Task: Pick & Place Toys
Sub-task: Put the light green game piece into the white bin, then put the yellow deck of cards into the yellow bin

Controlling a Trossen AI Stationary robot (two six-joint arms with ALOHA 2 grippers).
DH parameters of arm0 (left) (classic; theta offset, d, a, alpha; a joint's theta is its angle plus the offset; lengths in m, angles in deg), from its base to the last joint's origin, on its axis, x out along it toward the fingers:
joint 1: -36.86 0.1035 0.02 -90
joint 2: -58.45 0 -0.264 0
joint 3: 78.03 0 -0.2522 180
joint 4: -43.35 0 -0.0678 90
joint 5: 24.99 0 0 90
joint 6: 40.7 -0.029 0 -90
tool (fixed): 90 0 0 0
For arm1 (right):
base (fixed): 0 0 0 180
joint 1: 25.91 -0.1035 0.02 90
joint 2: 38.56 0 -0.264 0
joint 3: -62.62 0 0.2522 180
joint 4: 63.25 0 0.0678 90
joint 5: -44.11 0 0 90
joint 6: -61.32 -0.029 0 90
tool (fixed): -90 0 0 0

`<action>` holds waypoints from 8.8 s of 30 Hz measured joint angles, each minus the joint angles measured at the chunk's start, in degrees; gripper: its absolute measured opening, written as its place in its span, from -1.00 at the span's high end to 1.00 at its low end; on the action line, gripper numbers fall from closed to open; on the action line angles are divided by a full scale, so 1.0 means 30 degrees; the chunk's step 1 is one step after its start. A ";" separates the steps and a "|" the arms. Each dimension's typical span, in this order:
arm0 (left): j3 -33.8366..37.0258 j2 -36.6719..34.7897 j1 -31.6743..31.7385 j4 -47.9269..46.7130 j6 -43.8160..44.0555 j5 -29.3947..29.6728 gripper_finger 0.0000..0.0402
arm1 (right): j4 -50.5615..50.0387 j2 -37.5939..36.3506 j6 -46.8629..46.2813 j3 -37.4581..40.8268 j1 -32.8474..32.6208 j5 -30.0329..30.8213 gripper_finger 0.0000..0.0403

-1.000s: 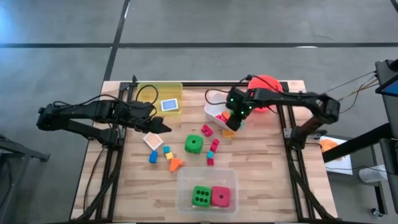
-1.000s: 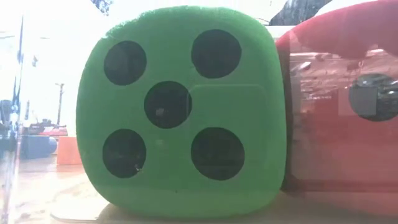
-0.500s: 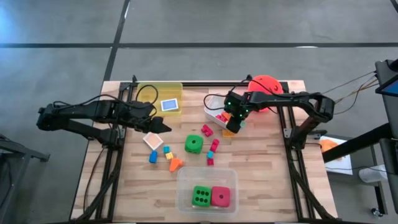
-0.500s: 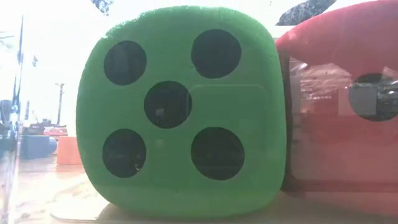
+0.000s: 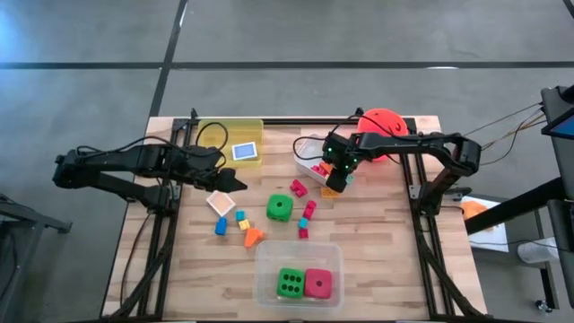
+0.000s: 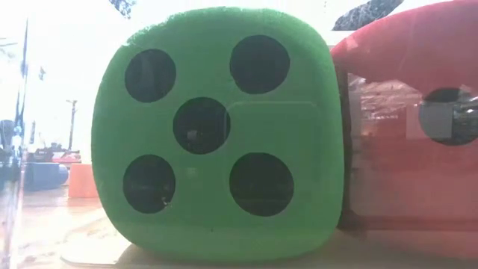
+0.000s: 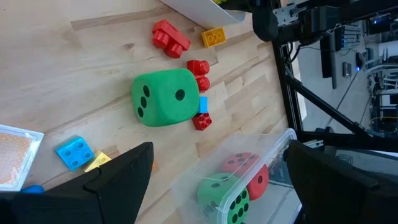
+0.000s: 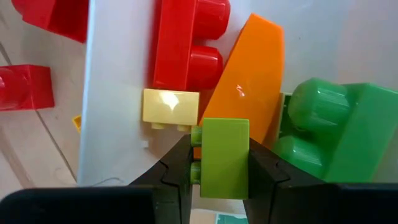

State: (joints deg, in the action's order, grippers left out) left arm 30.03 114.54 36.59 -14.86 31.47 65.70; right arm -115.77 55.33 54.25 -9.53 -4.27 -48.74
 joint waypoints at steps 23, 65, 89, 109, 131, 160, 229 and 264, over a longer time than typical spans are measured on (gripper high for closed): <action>0.0109 0.0125 0.0000 -0.1191 0.1235 0.1362 -0.76 | -0.0049 -0.1127 -0.1127 -0.0002 -0.0013 -0.0094 -0.62; 0.7650 0.6519 0.1122 0.2261 1.5199 -0.1831 -0.76 | -0.0443 -0.5209 -0.4692 -0.3745 -0.5796 0.2006 -0.64; 0.7162 0.3959 0.0770 0.1900 1.4825 0.0808 -0.76 | -0.0391 -0.5173 -0.1902 -0.3767 -0.5798 0.1938 -0.64; 0.8007 0.3965 0.0743 0.0186 2.4114 -0.0884 -0.76 | -0.0395 -0.5151 -0.1996 -0.3745 -0.5798 0.1931 -0.64; 0.8046 0.5908 0.0750 -0.0423 2.2750 0.0984 -0.76 | -0.0418 -0.5151 -0.1928 -0.3745 -0.5792 0.1798 -0.64; 0.8614 0.6857 0.0745 0.0204 2.2098 0.0933 -0.76 | -0.0422 -0.5151 -0.1962 -0.3563 -0.5798 0.1758 -0.64; -0.1585 0.8846 1.3875 -0.5260 -1.4365 0.0911 -0.42 | -0.0253 -0.5129 -1.1206 -0.2608 -0.9738 0.2025 -0.64; 0.0325 1.3837 1.7088 -0.1154 -1.1443 0.1140 -0.42 | -0.0252 -0.5115 -1.4506 -0.2608 -1.1801 0.3147 -0.64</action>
State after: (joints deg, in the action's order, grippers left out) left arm 31.01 156.05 87.85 -18.32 -2.86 69.12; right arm -116.53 39.98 10.74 -17.36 -39.67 -39.30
